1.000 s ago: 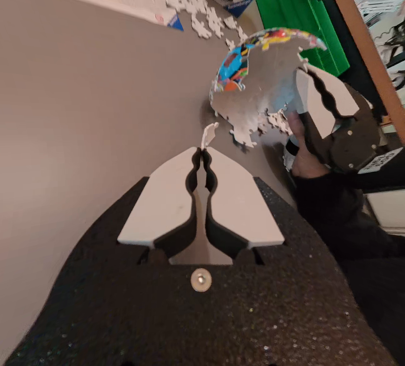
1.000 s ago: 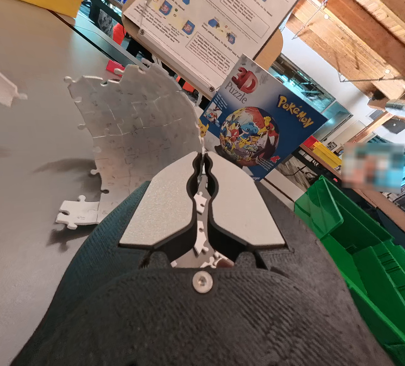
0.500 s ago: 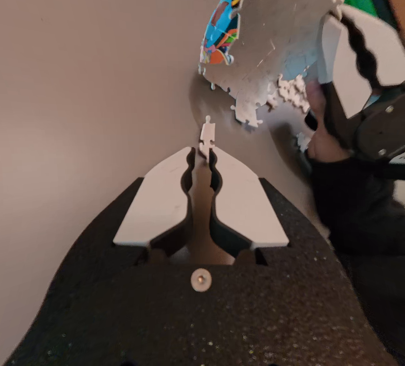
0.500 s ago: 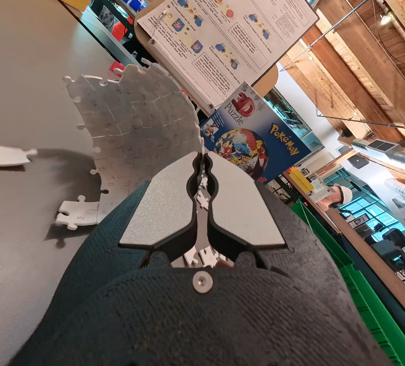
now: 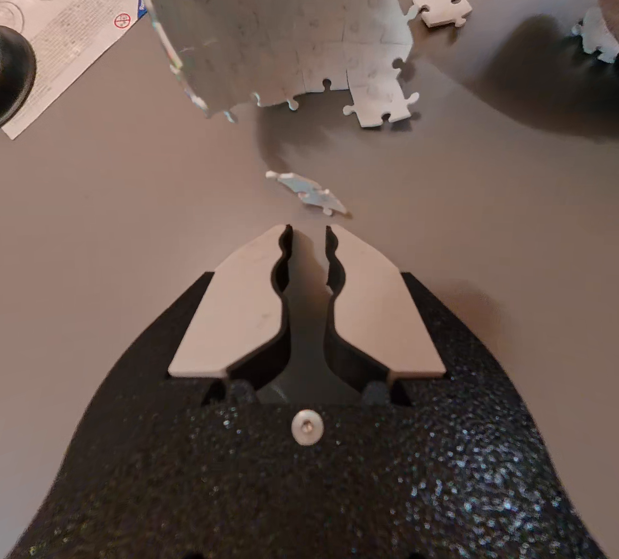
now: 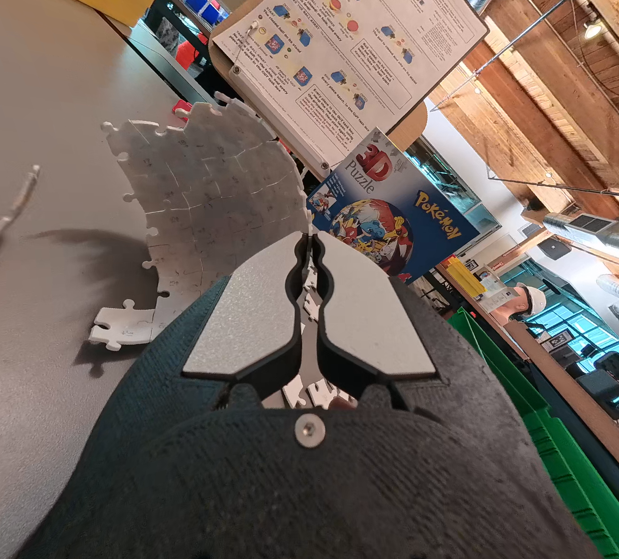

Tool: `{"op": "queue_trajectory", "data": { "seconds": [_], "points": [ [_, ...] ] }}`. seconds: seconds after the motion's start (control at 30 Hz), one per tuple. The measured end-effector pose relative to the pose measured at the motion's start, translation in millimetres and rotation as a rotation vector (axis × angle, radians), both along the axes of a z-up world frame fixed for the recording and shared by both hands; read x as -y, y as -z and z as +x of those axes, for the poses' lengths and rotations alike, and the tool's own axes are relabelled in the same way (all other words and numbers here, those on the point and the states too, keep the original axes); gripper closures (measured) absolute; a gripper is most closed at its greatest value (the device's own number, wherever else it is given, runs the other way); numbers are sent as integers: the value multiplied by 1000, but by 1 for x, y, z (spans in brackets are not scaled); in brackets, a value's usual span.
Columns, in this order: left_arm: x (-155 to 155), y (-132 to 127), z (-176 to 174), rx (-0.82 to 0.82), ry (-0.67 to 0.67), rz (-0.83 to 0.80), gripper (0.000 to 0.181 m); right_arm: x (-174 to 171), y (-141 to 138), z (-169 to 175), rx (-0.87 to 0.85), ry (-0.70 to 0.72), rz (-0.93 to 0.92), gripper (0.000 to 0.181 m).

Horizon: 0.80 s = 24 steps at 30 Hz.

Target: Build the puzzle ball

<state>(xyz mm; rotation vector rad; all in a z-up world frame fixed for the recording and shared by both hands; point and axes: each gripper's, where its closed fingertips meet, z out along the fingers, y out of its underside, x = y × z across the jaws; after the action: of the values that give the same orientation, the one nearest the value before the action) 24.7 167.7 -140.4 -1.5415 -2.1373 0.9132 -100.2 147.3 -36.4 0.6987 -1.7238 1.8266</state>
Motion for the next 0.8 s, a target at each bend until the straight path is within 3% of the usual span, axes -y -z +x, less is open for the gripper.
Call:
{"op": "queue_trajectory", "data": {
  "seconds": [0.4,0.57,0.8],
  "points": [
    [13,-20,-25,-103,37,-53,164,0,1,-2,24,-1,5,179],
    [24,-5,-24,68,-1,-132,160,0,1,-2,24,0,6,179],
    [19,-3,-26,37,-28,-61,163,0,1,-2,30,-1,6,179]
  ]
}}
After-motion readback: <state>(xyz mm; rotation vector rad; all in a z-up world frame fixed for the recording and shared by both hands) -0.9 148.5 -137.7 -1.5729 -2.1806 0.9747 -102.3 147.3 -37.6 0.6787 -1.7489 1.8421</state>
